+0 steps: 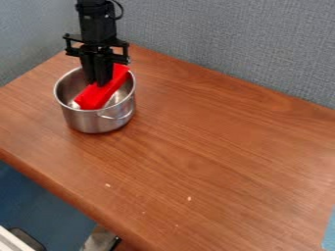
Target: Move the red object from the metal pot to the table
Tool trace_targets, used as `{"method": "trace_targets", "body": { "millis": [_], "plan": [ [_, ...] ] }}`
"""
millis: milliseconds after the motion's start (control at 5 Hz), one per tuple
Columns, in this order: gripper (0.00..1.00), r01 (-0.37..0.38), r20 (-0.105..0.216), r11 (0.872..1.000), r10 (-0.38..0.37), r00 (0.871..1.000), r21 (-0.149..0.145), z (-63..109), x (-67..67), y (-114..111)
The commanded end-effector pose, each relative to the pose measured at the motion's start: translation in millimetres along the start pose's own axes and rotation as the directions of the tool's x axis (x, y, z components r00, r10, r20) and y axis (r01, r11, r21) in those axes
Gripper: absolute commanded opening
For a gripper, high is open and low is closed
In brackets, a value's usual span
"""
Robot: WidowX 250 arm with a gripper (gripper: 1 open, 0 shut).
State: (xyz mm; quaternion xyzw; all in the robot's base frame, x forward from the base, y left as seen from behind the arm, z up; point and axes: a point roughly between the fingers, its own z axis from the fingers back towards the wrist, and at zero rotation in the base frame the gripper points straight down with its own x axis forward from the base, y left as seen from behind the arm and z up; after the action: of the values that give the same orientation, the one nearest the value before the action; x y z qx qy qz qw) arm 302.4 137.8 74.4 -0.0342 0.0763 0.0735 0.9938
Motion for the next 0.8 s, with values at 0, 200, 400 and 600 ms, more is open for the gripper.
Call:
{"method": "trace_targets", "body": {
  "millis": [0,200,400,600],
  "plan": [
    [0.00,0.015,0.075,0.999,-0.017,0.997,0.032,27.3,-1.2,-4.3],
    [0.00,0.015,0.071,0.999,-0.018,0.997,0.034,26.2,-1.2,-4.3],
    [0.00,0.016,0.068,0.999,-0.018,0.998,0.035,25.3,-1.3,-4.2],
    [0.00,0.021,0.071,0.999,-0.024,0.997,0.035,29.6,-2.7,-5.4]
  ]
}}
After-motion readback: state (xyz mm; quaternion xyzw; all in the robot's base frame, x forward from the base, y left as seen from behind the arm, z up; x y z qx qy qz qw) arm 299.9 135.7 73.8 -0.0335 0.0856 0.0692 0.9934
